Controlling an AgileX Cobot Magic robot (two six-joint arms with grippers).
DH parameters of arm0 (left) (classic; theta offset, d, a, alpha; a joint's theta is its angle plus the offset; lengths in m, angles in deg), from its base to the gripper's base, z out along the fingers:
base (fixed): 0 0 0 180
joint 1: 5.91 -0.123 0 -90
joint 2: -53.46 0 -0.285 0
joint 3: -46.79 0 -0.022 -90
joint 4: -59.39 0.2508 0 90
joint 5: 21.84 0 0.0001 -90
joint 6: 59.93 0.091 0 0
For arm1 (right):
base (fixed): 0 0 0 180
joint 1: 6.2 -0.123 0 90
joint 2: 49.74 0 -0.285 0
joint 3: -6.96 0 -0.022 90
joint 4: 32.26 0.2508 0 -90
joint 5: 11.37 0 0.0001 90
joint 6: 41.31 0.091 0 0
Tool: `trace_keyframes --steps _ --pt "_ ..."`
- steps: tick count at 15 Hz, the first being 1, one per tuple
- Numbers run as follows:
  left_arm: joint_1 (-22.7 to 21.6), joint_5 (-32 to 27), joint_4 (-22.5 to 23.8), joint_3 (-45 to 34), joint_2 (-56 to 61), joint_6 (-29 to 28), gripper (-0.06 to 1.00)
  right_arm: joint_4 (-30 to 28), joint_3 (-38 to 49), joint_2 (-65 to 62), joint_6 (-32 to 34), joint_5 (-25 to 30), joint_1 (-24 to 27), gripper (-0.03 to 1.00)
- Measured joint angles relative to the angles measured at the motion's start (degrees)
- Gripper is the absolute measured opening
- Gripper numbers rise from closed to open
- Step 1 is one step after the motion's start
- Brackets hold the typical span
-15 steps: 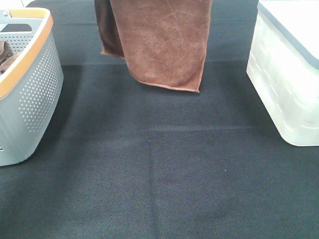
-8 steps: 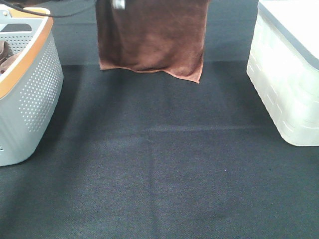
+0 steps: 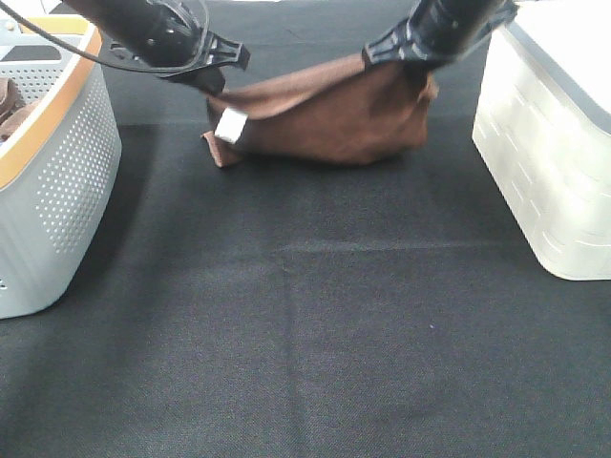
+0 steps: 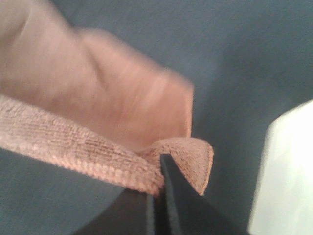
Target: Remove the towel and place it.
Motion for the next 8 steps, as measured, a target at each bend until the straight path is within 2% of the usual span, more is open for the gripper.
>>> trace_keyframes --steps 1,4,8 --pt "0.0 0.0 0.0 0.0 0.0 0.0 0.0 0.0 0.0 0.0 0.0 0.0 0.0 0.0" --pt "0.0 -12.1 0.0 0.0 0.2 0.0 0.0 3.4 -0.3 0.0 -1.3 9.7 0.0 0.0" --pt "0.0 -26.9 0.2 0.0 0.3 0.0 0.0 6.7 -0.5 0.7 -1.6 19.4 0.0 0.0"
